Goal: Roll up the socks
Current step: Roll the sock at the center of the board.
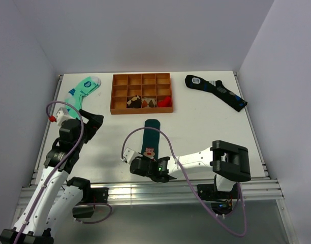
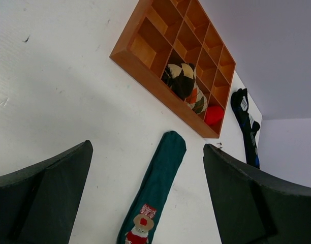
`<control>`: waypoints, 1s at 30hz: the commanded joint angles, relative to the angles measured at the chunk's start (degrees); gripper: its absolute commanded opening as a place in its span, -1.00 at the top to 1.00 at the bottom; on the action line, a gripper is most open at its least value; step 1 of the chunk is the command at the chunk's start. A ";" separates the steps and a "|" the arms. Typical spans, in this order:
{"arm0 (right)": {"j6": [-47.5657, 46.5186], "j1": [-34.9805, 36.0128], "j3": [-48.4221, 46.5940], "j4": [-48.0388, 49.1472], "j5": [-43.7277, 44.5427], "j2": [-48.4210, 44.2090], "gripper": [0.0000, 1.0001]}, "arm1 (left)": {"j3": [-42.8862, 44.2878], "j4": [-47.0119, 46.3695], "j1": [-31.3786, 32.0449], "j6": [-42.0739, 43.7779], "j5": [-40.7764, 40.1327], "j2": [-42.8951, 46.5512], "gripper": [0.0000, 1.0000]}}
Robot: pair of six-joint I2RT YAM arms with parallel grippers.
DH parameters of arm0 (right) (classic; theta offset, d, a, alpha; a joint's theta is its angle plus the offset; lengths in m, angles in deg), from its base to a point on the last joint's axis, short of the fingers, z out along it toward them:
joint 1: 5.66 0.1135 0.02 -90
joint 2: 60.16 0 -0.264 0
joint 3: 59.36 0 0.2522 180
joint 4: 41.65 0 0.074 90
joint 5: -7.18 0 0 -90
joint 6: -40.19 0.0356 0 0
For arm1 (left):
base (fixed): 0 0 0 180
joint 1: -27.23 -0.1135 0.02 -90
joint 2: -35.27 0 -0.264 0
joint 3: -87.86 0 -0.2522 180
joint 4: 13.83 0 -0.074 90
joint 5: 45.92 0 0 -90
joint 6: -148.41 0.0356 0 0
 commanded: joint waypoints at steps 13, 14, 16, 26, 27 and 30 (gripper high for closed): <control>1.55 0.72 1.77 6.25 4.93 2.76 0.13 | -3.10 -4.64 -0.40 1.57 1.25 -0.03 -0.93; 1.64 0.72 1.68 6.25 4.85 3.02 0.13 | -3.19 -4.90 -0.40 1.57 1.33 -0.03 -0.93; 1.73 0.72 1.50 6.25 5.02 3.90 0.12 | -3.46 -5.17 -0.40 1.57 1.42 -0.20 -0.93; 2.78 0.55 1.77 6.69 7.30 4.69 0.26 | -5.74 -6.40 -0.40 1.22 1.69 0.67 -0.91; 2.87 0.55 1.77 6.69 7.39 4.69 0.36 | -6.00 -6.40 -0.40 1.13 1.69 0.76 -0.91; 3.13 0.20 2.38 7.21 6.43 3.55 0.51 | -6.44 -6.49 -0.40 1.13 1.77 1.20 -0.89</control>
